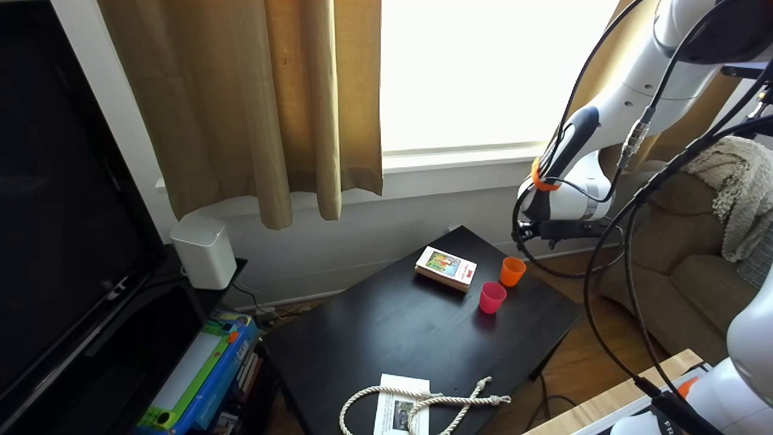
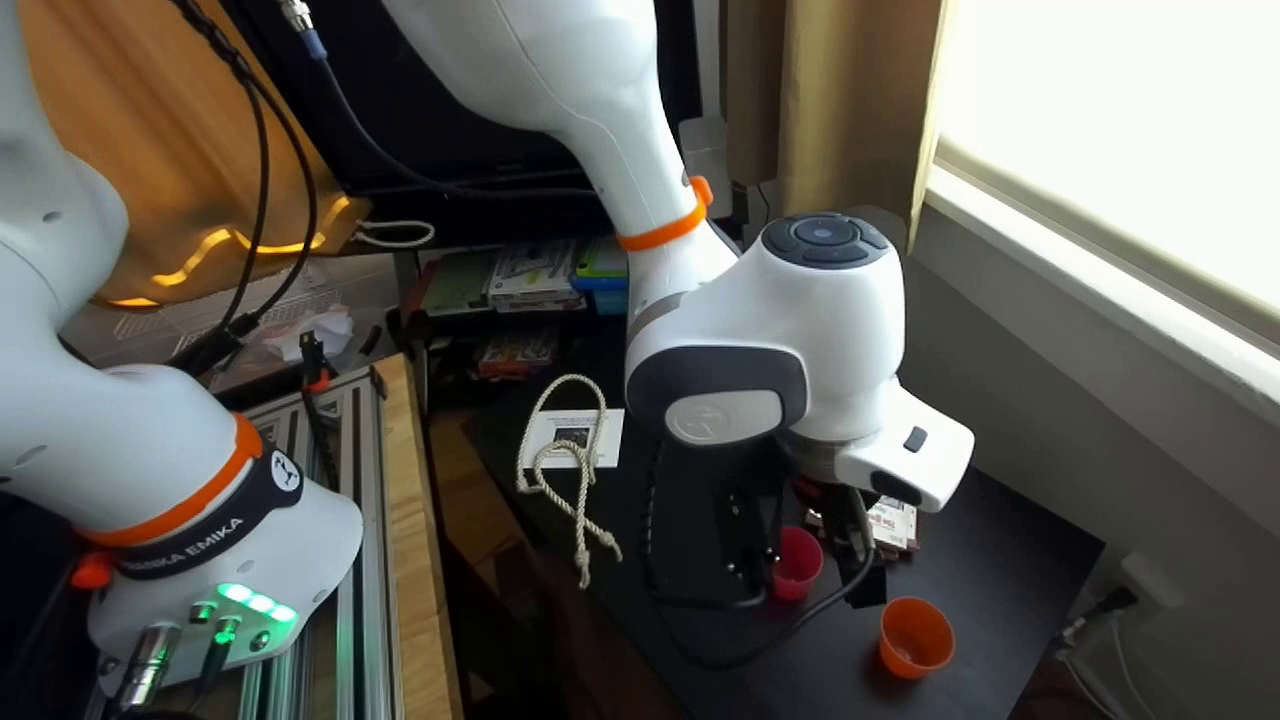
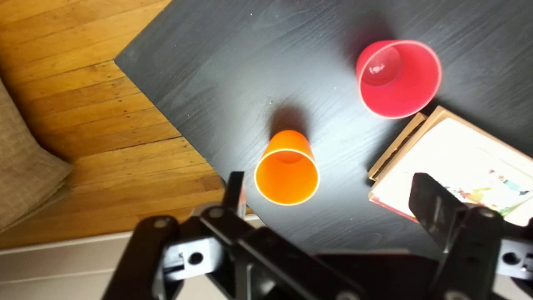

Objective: Pick up the pink cup and put it on the table

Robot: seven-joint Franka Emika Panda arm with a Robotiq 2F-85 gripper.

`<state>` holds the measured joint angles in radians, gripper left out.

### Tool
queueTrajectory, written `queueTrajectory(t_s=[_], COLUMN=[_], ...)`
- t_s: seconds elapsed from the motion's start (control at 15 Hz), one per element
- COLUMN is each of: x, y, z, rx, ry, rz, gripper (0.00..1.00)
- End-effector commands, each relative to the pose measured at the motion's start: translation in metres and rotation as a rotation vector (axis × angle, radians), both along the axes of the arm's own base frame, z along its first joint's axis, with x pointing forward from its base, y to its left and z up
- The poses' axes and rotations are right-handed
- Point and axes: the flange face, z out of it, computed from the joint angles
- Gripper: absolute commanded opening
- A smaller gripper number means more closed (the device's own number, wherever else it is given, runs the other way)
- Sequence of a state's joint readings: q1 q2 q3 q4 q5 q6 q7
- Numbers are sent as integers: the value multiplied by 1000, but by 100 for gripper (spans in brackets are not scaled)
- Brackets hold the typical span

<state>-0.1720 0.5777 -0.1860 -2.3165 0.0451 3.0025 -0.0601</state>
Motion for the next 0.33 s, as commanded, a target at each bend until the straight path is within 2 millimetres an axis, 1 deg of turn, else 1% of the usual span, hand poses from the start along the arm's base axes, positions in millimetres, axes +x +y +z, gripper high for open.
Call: queueTrajectory(t_s=[0.0, 0.13, 0.27], x=[2, 3, 1], y=[3, 5, 5], z=[8, 16, 16], rx=[4, 7, 8], ry=[1, -2, 1], rz=[24, 46, 52], gripper=[100, 100, 100])
